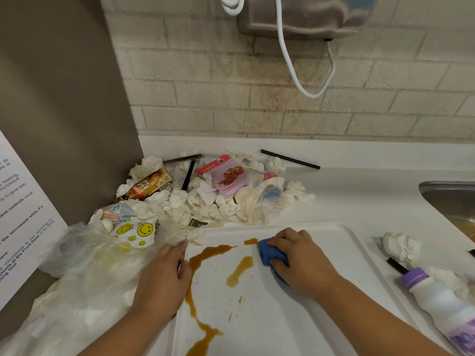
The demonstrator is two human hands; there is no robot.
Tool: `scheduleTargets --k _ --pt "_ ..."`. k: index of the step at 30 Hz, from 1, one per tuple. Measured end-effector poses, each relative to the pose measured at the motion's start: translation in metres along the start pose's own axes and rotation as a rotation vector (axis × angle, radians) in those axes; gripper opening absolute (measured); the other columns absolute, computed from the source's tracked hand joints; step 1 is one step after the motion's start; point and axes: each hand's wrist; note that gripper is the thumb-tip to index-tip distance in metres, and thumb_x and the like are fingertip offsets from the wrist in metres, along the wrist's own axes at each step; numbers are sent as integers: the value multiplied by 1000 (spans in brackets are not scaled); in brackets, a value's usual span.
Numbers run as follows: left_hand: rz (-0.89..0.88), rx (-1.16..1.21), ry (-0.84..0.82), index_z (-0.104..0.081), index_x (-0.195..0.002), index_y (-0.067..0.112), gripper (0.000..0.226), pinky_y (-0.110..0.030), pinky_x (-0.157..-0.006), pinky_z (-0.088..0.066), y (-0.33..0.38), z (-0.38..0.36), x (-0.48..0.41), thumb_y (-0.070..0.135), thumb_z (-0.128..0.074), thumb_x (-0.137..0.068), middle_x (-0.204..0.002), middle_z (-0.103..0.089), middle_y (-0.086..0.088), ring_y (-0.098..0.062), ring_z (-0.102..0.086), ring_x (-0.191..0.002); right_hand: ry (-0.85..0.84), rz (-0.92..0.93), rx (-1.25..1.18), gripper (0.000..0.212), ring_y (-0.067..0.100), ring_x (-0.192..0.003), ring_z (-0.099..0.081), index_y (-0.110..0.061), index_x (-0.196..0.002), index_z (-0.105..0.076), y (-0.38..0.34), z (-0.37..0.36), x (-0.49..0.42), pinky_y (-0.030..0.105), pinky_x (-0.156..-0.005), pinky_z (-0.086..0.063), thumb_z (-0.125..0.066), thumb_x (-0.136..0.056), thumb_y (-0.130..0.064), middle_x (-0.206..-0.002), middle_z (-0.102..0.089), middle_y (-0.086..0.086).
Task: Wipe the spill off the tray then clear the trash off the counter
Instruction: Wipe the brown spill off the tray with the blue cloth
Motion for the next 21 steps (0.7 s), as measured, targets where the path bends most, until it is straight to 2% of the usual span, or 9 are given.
scheduleTargets --k 2,4,7,9,12,14,17,19,21 --pt "-6 0 0 -51 -135 19 46 -22 -67 -39 -1 0 0 15 -54 -89 -90 -49 9 -8 -50 -70 43 -9 48 25 20 -90 -42 -24 -106 -66 -10 -7 -2 26 -78 -42 -55 -84 -22 -106 -54 -6" --pt "-10 -2 -1 -52 -135 19 46 -22 -66 -39 -2 0 0 16 -54 -89 -89 -48 9 -8 -50 -68 -1 94 33 26 21 -87 -42 -23 -103 -67 -20 -12 3 29 -77 -43 -55 -79 -21 -102 -54 -6" --pt "-14 0 -2 -52 -134 19 46 -21 -65 -38 -3 -1 -1 16 -55 -89 -89 -49 10 -6 -49 -66 -156 142 -12 32 17 -96 -42 -27 -115 -64 -17 -4 4 21 -86 -37 -56 -84 -26 -112 -50 -9" --pt "-17 -7 -1 -51 -135 20 46 -21 -65 -37 -4 -1 -1 17 -54 -89 -89 -48 10 -6 -48 -66 -113 90 -15 31 17 -96 -43 -30 -115 -64 -12 -1 0 17 -84 -34 -55 -86 -25 -112 -51 -10" --pt "-16 -12 -3 -51 -135 20 46 -21 -65 -37 -4 -1 -1 17 -54 -89 -88 -48 10 -7 -48 -66 -23 40 63 29 20 -91 -41 -27 -110 -65 -21 -6 0 26 -82 -41 -52 -83 -24 -106 -52 -7" --pt "-13 -11 0 -52 -134 19 45 -22 -65 -37 -4 -1 -1 17 -54 -89 -88 -48 9 -7 -48 -67 -72 115 45 30 21 -89 -41 -25 -107 -66 -29 -12 5 31 -80 -45 -52 -81 -24 -104 -52 -7" --pt "-16 -4 2 -52 -134 19 45 -22 -66 -38 -4 -2 -1 17 -54 -89 -88 -48 9 -8 -48 -69 -190 169 -34 34 18 -95 -42 -29 -117 -64 -28 -2 6 20 -86 -36 -55 -84 -26 -110 -52 -8" --pt "-14 -2 3 -51 -135 20 45 -21 -67 -38 -3 -1 -1 17 -54 -89 -89 -48 9 -7 -49 -70 -154 125 -11 31 16 -97 -44 -32 -115 -65 -22 2 0 15 -85 -33 -54 -86 -25 -110 -52 -10" --pt "-15 -1 9 -53 -134 18 45 -22 -68 -39 -3 -1 -1 16 -54 -89 -89 -48 8 -9 -49 -71 -83 84 50 28 19 -93 -43 -31 -105 -66 -27 0 -1 19 -84 -36 -49 -85 -23 -106 -51 -10"
Point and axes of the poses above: each hand's wrist, its own x-axis away from the middle knuckle, its own z-axis out of the back of the hand, y = z × x
